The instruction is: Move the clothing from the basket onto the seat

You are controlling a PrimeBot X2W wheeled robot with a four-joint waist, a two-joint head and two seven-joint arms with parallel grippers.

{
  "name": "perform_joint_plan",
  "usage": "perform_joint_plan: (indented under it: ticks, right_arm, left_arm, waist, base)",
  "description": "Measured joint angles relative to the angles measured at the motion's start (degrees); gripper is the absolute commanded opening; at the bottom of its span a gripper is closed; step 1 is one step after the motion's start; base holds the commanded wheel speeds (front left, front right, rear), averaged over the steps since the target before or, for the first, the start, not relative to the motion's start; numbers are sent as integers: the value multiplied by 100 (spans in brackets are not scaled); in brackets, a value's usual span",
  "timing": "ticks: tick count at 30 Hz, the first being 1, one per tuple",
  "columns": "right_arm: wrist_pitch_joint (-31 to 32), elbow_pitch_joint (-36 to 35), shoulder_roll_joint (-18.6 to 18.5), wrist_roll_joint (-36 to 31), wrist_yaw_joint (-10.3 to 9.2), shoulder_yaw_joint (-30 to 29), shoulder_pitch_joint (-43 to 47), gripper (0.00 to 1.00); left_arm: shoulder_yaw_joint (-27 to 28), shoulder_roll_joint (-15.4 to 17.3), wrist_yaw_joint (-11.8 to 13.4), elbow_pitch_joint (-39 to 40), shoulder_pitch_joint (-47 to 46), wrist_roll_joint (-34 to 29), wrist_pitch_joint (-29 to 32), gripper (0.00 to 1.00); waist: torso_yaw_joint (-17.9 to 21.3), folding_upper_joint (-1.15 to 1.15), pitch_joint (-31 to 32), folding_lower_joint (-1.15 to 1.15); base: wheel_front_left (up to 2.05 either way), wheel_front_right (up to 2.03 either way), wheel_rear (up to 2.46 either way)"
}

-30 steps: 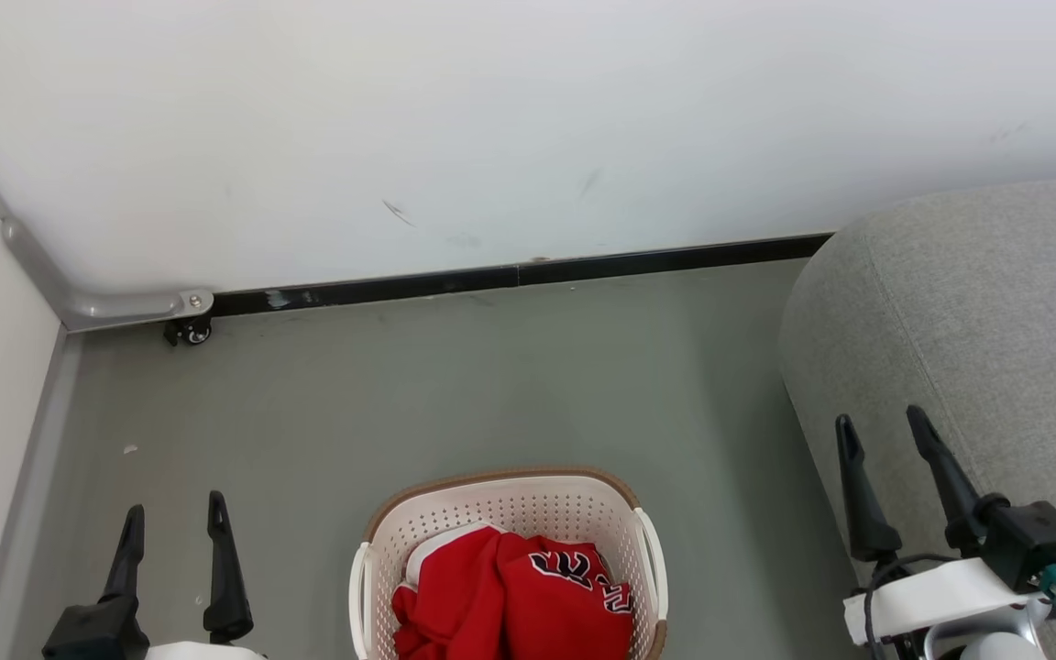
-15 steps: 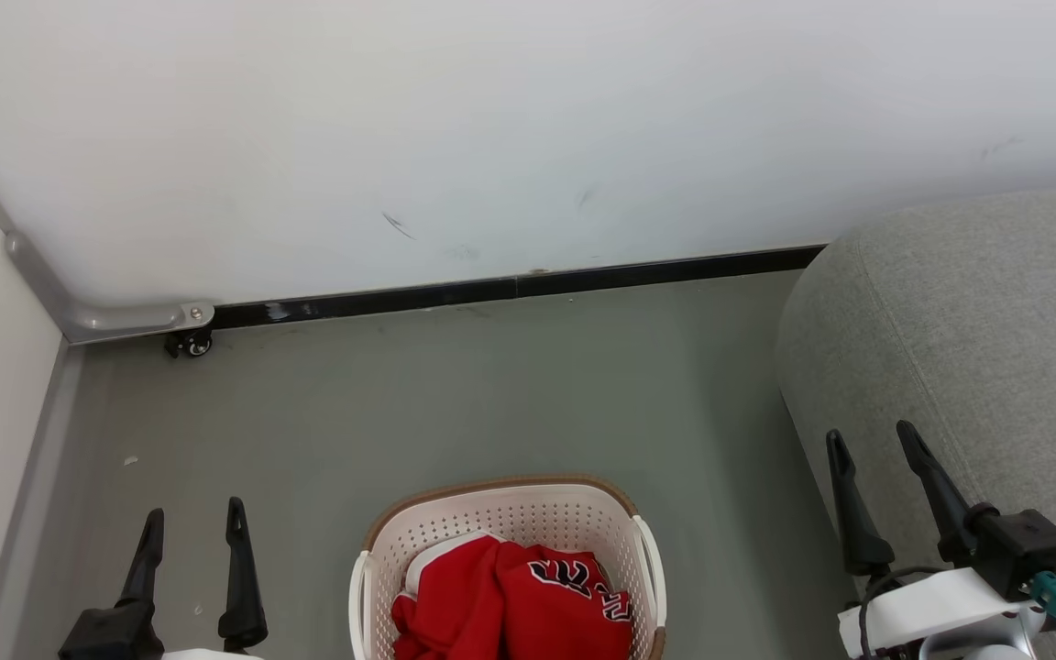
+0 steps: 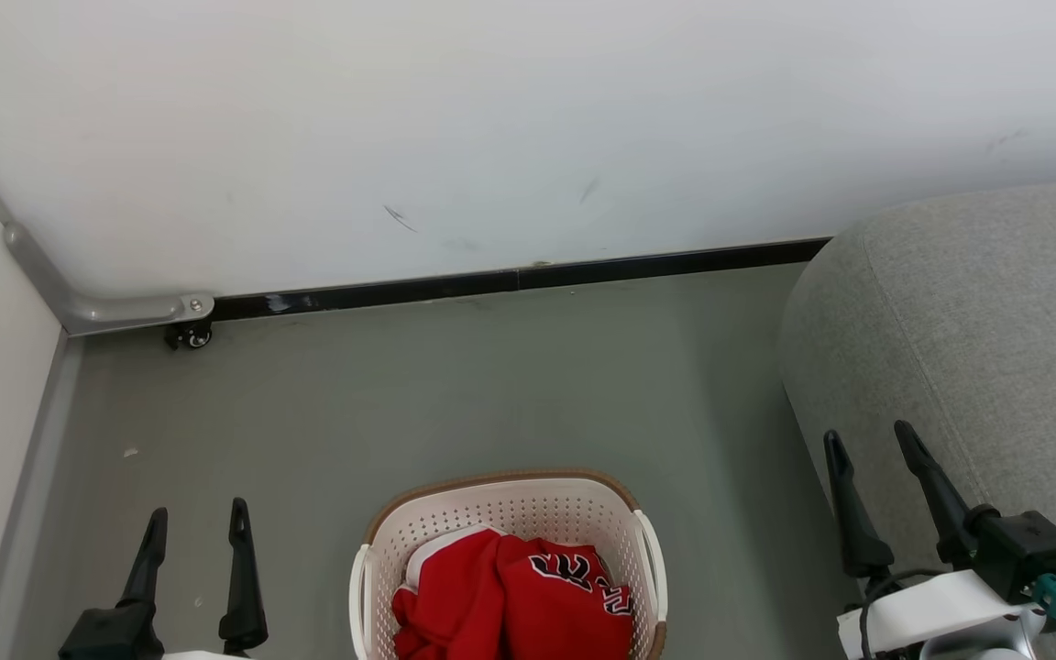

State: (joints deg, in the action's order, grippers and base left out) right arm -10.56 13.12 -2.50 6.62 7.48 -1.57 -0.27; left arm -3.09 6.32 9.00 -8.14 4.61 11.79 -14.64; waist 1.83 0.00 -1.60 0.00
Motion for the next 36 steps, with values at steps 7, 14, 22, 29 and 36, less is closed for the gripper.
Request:
perform_joint_plan:
  ticks: [7, 14, 22, 29, 36]
  right_arm:
    - [8, -102, 0, 4, 0, -2, 5, 100]
    - [8, -232, 1, 4, 0, -3, -2, 100]
    - [7, -401, 3, 4, 0, -47, -62, 100]
    - [1, -552, 4, 4, 0, -207, -123, 100]
    - [-3, -667, 5, 24, 0, -236, -291, 100]
  left_arm:
    - [-63, 51, -70, -7, -4, -20, 0, 100]
    - [-263, 121, -204, -30, -235, -146, 2, 100]
    - [-516, 147, -416, -291, -748, -205, 148, 100]
    - [-784, 121, -608, -645, -1139, -320, 259, 100]
    - [-1032, 129, -766, -1058, -1469, -505, 377, 100]
  waist:
    - [20, 0, -110, 0]
    - [60, 0, -272, 0]
    - [138, 0, -536, 0]
    - [242, 0, -828, 0]
    - [354, 0, -1127, 0]
  base:
    - [0, 0, 0]
    - [0, 0, 0]
    - [0, 0, 0]
    - [0, 0, 0]
    - [0, 0, 0]
